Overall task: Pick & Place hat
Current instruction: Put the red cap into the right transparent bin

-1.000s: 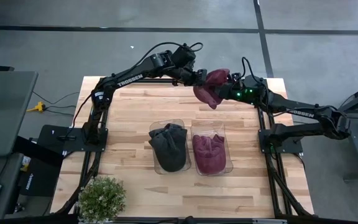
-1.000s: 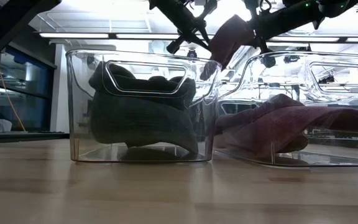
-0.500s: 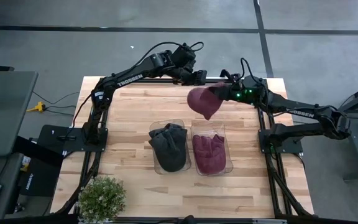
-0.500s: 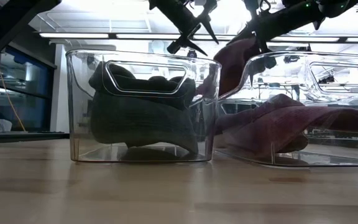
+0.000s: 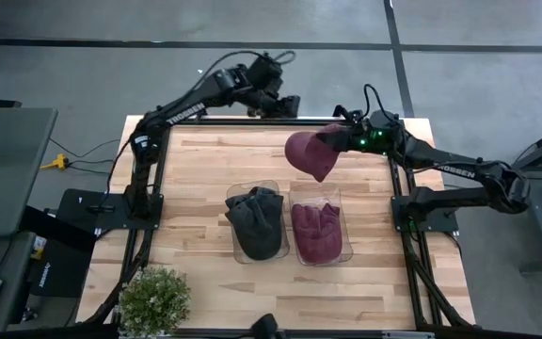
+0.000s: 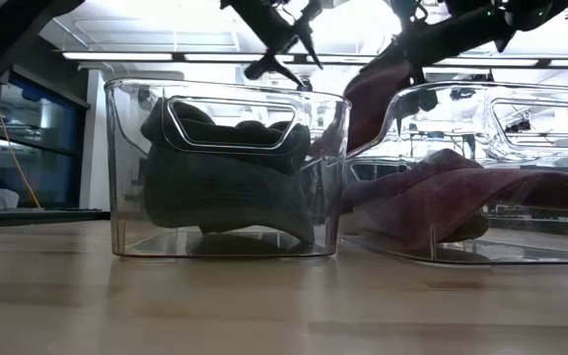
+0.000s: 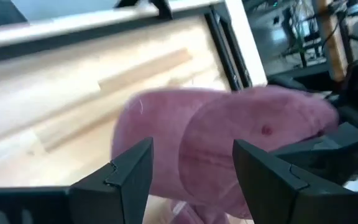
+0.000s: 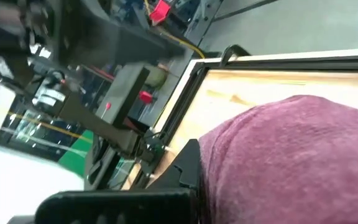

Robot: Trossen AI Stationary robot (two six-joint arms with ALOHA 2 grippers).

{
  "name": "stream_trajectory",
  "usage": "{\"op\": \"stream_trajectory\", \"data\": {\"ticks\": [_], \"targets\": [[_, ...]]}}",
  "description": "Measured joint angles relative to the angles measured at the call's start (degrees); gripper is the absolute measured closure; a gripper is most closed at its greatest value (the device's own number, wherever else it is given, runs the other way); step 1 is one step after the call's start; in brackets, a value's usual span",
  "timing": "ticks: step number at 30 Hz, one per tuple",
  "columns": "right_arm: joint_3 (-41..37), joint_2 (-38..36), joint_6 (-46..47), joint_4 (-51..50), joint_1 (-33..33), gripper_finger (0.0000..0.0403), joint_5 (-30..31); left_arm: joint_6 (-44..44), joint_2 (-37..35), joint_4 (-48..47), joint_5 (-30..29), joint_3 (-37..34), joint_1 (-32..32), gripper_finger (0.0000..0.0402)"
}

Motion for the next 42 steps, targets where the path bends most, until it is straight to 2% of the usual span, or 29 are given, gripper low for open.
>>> {"op": "stream_trajectory", "data": {"ticks": [6,13,21,31,35,42], "targets": [[3.4,0.0,-3.4,-2.9,-4.1,0.0403,-7.6,2.3,-2.3,-2.6,2.7,-0.1,3.3,0.019],[16.1,0.0,-13.7,-18.6,-9.5,0.0403,-13.5,4.5,-4.2,-3.6,8.5,0.0,6.7,0.019],[31.3,3.9,-26.7,-38.3,-14.6,0.0402,-31.7,6.9,-4.9,-3.0,16.7,0.0,7.3,0.0206],[41.7,14.6,-43.1,-57.4,-12.2,0.0403,-38.5,9.7,-4.9,-6.0,22.7,0.0,8.0,0.0232],[43.0,17.3,-49.0,-61.5,-9.1,0.0402,-40.0,13.0,-5.2,-10.8,23.3,0.0,8.4,0.0232],[43.1,18.5,-57.9,-67.5,-4.1,0.0403,-40.5,17.2,-8.3,-17.6,29.7,-0.1,9.1,0.0232]]}}
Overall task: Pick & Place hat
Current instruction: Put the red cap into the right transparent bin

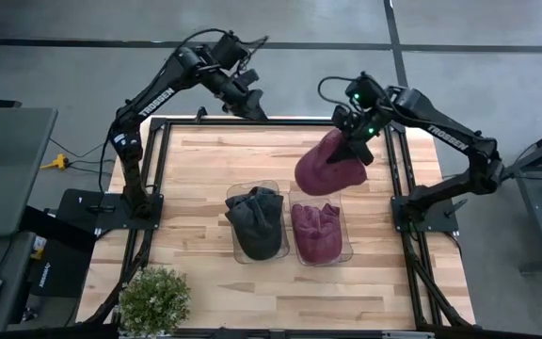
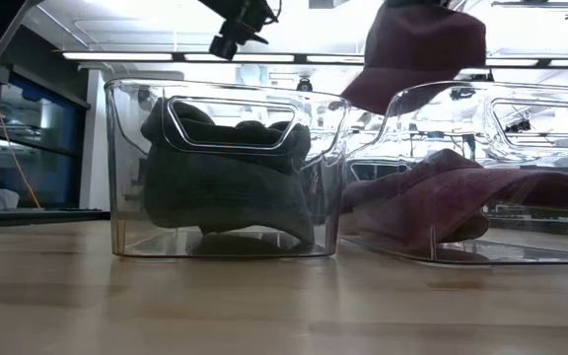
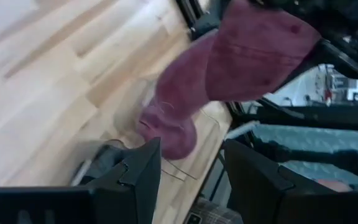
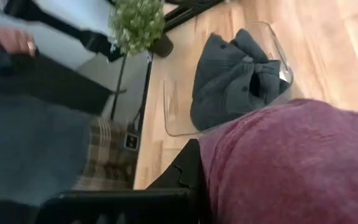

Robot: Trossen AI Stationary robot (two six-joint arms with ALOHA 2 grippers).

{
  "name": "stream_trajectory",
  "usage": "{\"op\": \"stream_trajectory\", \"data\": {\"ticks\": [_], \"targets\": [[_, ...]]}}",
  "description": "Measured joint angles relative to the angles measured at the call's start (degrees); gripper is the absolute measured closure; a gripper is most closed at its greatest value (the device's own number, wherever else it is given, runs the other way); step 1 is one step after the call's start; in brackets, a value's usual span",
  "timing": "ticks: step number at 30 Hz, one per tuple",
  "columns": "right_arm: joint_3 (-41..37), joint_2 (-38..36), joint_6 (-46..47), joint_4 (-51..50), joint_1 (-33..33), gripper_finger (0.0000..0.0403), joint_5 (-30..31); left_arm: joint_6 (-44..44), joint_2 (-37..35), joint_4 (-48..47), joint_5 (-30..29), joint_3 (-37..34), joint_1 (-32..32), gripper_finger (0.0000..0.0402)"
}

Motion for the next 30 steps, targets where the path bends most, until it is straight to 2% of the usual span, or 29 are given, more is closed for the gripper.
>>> {"op": "stream_trajectory", "data": {"ticks": [4,10,15,17,19,22,25,30], "targets": [[0.0,-0.6,-2.2,-0.2,1.6,0.0403,1.5,-1.3,-2.9,1.1,0.6,0.1,-1.1,0.0232],[0.0,-0.6,-3.2,-0.2,2.4,0.0403,1.6,-6.6,-8.7,3.1,-2.9,0.1,-3.0,0.0232],[0.0,-0.6,-4.7,-0.2,2.3,0.0403,1.6,-11.7,-12.6,5.6,-13.4,-0.2,-9.1,0.0232],[0.0,-0.6,-6.0,-0.4,2.3,0.0403,1.5,-13.9,-14.7,8.1,-17.4,-3.0,-11.8,0.0232],[0.0,-0.6,-7.1,-0.6,2.3,0.0403,1.4,-17.0,-16.8,13.1,-21.2,-8.0,-15.1,0.0232],[0.0,-0.6,-8.6,-1.7,2.3,0.0403,1.4,-22.0,-21.4,22.1,-27.8,-19.7,-19.3,0.0232],[0.0,-0.6,-10.5,-3.5,2.3,0.0403,1.4,-26.5,-27.7,34.6,-33.2,-34.5,-22.8,0.0232],[0.0,-0.6,-13.9,-5.8,2.3,0.0403,1.4,-28.7,-39.0,57.5,-39.6,-58.8,-26.8,0.0232]]}}
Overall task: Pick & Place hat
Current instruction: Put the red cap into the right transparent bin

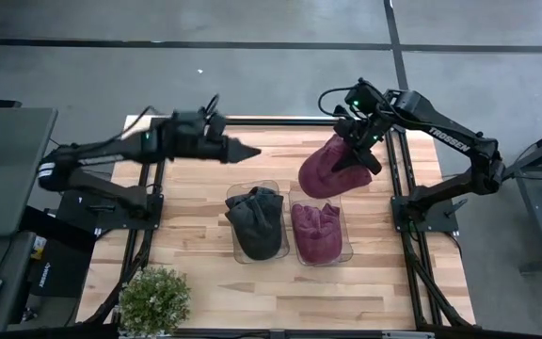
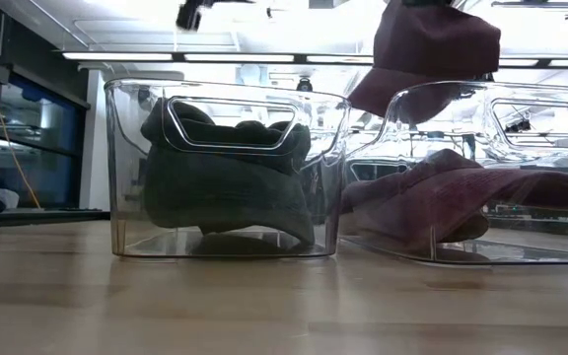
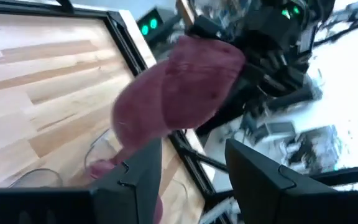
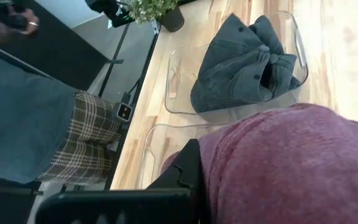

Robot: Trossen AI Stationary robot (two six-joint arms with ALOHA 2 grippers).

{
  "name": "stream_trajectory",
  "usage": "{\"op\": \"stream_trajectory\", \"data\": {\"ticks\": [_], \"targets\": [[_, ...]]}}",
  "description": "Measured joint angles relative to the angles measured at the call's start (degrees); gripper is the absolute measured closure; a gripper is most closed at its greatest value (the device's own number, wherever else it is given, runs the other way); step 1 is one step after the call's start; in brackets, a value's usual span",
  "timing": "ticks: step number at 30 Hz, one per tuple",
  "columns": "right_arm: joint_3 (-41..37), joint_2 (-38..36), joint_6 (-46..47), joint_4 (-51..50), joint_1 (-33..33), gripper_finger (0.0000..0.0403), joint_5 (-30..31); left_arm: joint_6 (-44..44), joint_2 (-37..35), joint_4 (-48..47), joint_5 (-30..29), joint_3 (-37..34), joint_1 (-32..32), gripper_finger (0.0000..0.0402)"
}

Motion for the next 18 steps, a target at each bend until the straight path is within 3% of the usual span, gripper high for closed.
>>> {"op": "stream_trajectory", "data": {"ticks": [4,9,14,18], "targets": [[0.0,0.0,-2.0,-1.1,0.0,0.0403,-1.7,-2.6,-6.8,14.1,-7.4,-16.4,-2.4,0.0232],[0.0,0.0,-2.6,-2.1,0.1,0.0403,-4.7,-2.7,-12.3,28.9,-15.4,-32.0,-4.8,0.0232],[-0.1,0.0,-2.7,-2.9,0.4,0.0403,-7.6,3.5,-14.0,40.0,-20.2,-40.8,-7.0,0.0232],[-0.1,0.5,-2.5,-3.0,2.1,0.0403,-8.2,8.3,-14.0,41.7,-21.7,-43.9,-7.1,0.0232]]}}
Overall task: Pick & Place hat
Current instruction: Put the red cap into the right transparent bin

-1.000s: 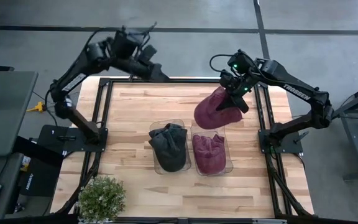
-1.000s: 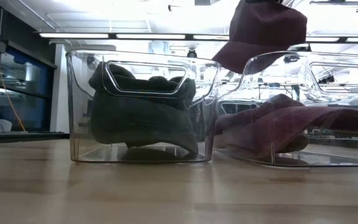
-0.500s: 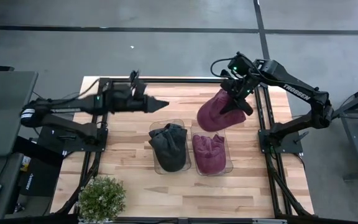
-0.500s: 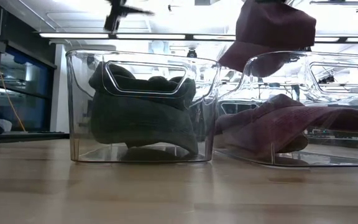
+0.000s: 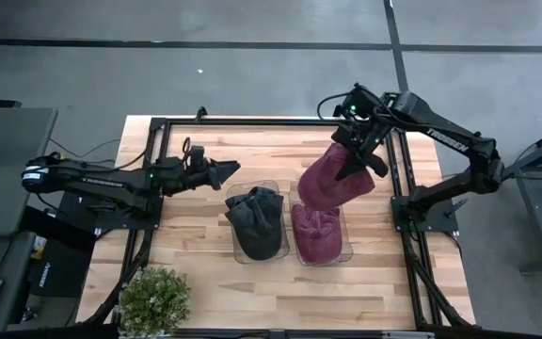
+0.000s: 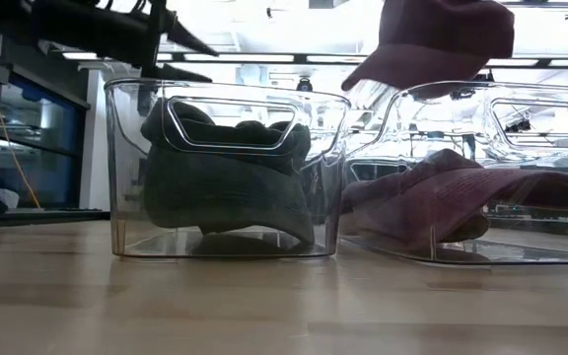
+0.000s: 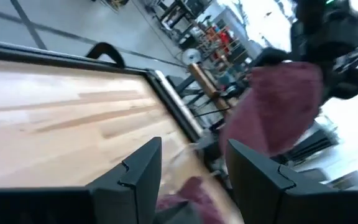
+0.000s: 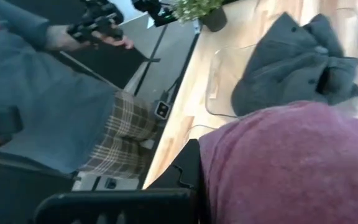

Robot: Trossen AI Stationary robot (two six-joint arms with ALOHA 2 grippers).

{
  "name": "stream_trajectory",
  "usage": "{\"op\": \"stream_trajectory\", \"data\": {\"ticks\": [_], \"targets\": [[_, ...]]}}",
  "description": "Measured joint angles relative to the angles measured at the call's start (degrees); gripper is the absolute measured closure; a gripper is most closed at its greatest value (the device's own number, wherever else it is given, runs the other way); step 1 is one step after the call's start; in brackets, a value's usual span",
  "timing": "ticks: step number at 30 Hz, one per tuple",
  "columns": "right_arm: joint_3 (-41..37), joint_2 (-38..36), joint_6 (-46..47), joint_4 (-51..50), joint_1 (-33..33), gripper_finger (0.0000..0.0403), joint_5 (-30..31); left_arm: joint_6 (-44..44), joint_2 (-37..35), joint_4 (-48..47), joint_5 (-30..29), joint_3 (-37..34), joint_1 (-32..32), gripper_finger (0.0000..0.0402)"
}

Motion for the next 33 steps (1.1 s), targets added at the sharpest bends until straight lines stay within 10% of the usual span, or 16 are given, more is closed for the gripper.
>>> {"op": "stream_trajectory", "data": {"ticks": [16,33], "targets": [[0.0,3.8,3.5,-0.9,10.5,0.0403,0.8,29.0,0.2,-5.2,10.0,-0.4,0.1,0.0232],[0.0,12.1,-0.8,-4.8,18.2,0.0403,3.6,26.8,0.2,7.8,9.2,-10.7,0.1,0.0232]]}}
